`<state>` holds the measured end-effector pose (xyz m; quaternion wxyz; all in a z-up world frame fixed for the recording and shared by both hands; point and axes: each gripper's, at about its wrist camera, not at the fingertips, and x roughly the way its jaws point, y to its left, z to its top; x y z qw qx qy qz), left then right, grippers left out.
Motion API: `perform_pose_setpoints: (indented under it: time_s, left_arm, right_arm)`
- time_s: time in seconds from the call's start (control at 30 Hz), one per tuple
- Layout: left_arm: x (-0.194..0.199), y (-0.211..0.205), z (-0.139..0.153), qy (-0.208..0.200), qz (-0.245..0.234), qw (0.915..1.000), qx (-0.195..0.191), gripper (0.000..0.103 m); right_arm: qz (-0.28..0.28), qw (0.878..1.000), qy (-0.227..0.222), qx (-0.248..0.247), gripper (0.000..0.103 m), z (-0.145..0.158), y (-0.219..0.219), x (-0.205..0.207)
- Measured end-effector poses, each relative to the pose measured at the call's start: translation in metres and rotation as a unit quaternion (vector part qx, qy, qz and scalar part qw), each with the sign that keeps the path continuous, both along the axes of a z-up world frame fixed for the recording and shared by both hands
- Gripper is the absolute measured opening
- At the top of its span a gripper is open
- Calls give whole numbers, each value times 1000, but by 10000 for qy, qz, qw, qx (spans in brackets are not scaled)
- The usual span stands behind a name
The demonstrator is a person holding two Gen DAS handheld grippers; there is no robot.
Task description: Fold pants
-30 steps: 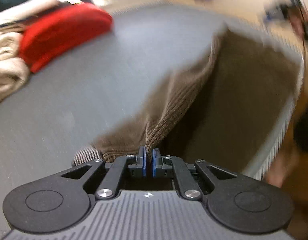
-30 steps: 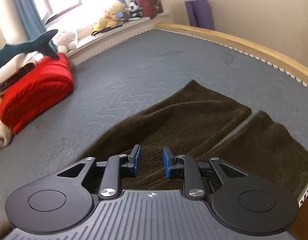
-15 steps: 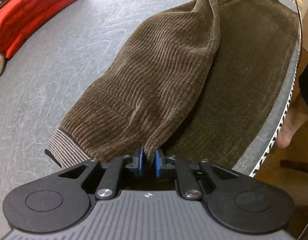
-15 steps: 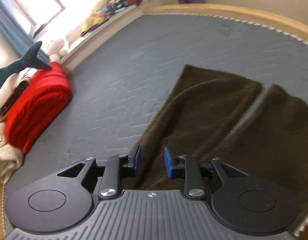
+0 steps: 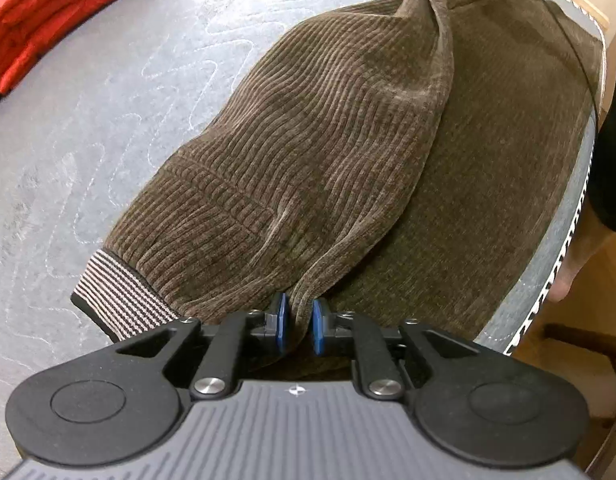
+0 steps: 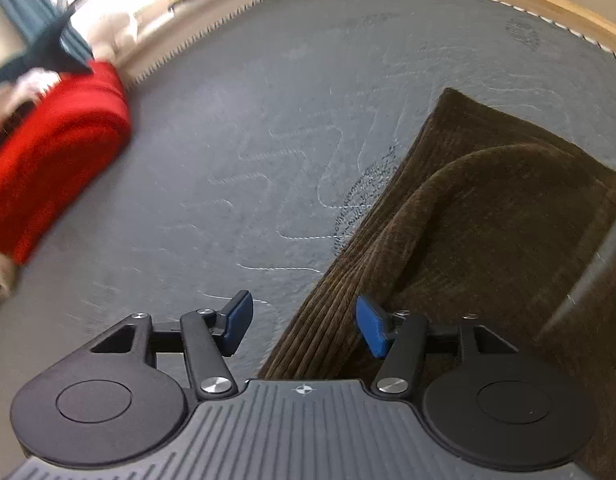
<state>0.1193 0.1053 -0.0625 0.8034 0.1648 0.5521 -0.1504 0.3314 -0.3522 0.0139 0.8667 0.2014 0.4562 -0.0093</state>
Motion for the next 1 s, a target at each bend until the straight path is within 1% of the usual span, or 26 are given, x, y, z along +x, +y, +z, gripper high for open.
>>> perform_pose_setpoints:
  time_s: [0.13, 0.2, 0.3, 0.4, 0.43, 0.47, 0.5, 0.53, 0.57, 0.7, 0.8, 0.83, 0.9, 0.93, 1.0]
  left_arm:
    - [7, 6, -3, 98, 89, 9998, -113, 16]
    - [10, 8, -3, 134, 94, 9998, -113, 16]
    - [17, 11, -7, 186, 106, 9997, -126, 16]
    - [21, 15, -5, 221, 176, 9994, -189, 16]
    - [21, 16, -4, 215, 193, 9994, -212, 15]
    - [22, 18, -2, 206, 190, 9994, -223, 12]
    - [21, 18, 0, 177, 171, 9994, -223, 10]
    - [21, 19, 2, 134, 149, 9996, -207, 9]
    - [18, 17, 4, 98, 141, 9997, -189, 8]
    - [8, 18, 21, -117, 108, 9996, -213, 6]
    - [-7, 25, 43, -495, 21, 9984, -255, 5]
    - [-15, 29, 51, -629, -31, 9977, -237, 5]
    - [-30, 35, 64, -839, -132, 9963, -135, 5]
    - [-38, 39, 68, -868, -154, 9960, -126, 5]
    - [-49, 41, 69, -778, -290, 9963, -202, 3]
  right_arm:
    - [95, 9983, 294, -485, 60, -20, 18, 23]
    - [227, 9956, 412, -812, 60, -27, 28, 29]
    - [442, 9893, 476, -1308, 60, -32, 41, 34]
    - [634, 9822, 491, -1700, 49, -32, 46, 32]
    - [651, 9814, 478, -1744, 42, -30, 45, 30]
    - [634, 9819, 469, -1721, 30, -29, 41, 28]
    - [594, 9833, 462, -1659, 25, -26, 36, 24]
    - [551, 9848, 464, -1583, 17, -24, 31, 22]
    - [507, 9873, 456, -1439, 11, -19, 23, 16]
    - [454, 9912, 238, -1222, 9, 11, 0, -16]
    - [347, 9955, -89, -873, 8, 44, -26, -52]
    - [340, 9959, -250, -800, 7, 58, -35, -70]
    - [378, 9959, -450, -686, 4, 73, -49, -102]
    - [415, 9958, -480, -658, 0, 78, -56, -122]
    - [515, 9949, -342, -803, 0, 76, -69, -158]
